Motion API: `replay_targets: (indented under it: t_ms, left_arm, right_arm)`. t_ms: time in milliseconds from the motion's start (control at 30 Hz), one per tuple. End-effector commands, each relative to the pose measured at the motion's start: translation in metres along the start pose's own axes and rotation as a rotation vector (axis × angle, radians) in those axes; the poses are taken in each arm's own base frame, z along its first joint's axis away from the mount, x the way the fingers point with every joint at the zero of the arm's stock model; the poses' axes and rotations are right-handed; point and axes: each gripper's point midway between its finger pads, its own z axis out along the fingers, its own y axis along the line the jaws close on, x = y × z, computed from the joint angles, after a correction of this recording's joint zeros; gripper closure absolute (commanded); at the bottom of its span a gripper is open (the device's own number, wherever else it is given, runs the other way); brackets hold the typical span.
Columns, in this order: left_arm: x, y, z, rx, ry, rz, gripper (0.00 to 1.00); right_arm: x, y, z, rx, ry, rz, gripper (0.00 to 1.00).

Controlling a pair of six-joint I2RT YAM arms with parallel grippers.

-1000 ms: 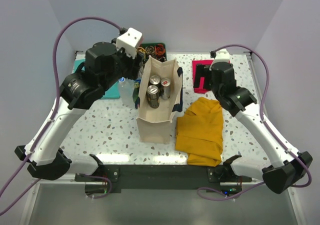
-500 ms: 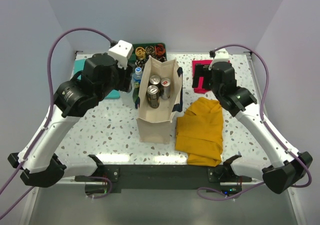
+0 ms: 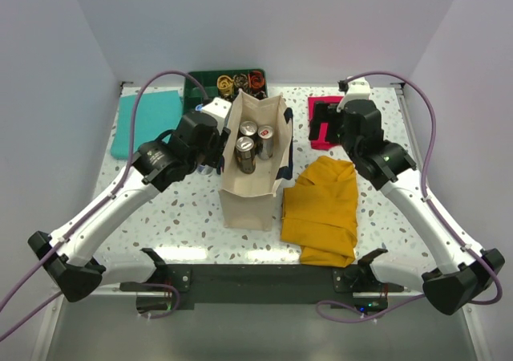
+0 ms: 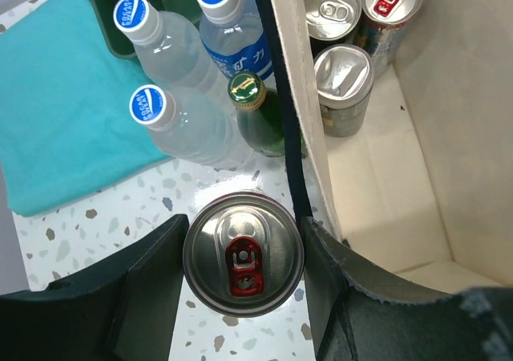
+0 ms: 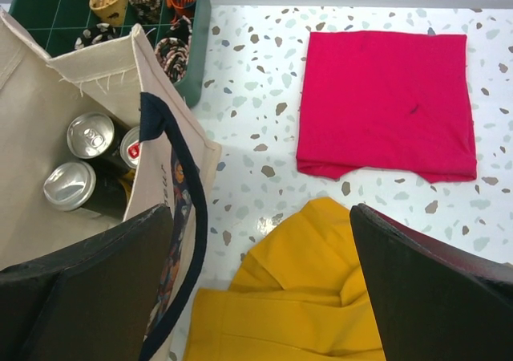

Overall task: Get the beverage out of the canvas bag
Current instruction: Place the drink at the center of the board.

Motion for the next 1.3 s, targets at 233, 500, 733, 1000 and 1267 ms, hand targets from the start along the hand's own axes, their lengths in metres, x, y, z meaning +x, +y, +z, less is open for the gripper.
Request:
replay_targets:
  t_ms: [233,500,733,1000,1267]
  left_arm:
    - [-0.014,0.014,0.030,-0.018,-0.161,-0.174,1.00]
    - [-0.003,0.020,0.050,0.018,-0.189,-0.231,1.00]
    - [0.019,0.020,0.066,-0.005,-0.159,-0.249,1.00]
    - [0.030,0.018,0.082,0.027,-0.148,-0.254,1.00]
    - [0.038,-0.003,0.099,0.111,-0.127,-0.253,1.00]
  right_arm:
    - [-0.021,0.002,-0.006,-0.014,-0.070,0.021,0.03]
    - [-0.019,0.002,-0.003,-0.012,-0.062,0.018,0.03]
    - [-0.018,0.004,-0.001,-0.017,-0.056,0.018,0.02]
    - [-0.016,0.003,0.002,-0.005,-0.050,0.015,0.02]
    - [-0.014,0.002,0.004,-0.001,-0.043,0.015,0.02]
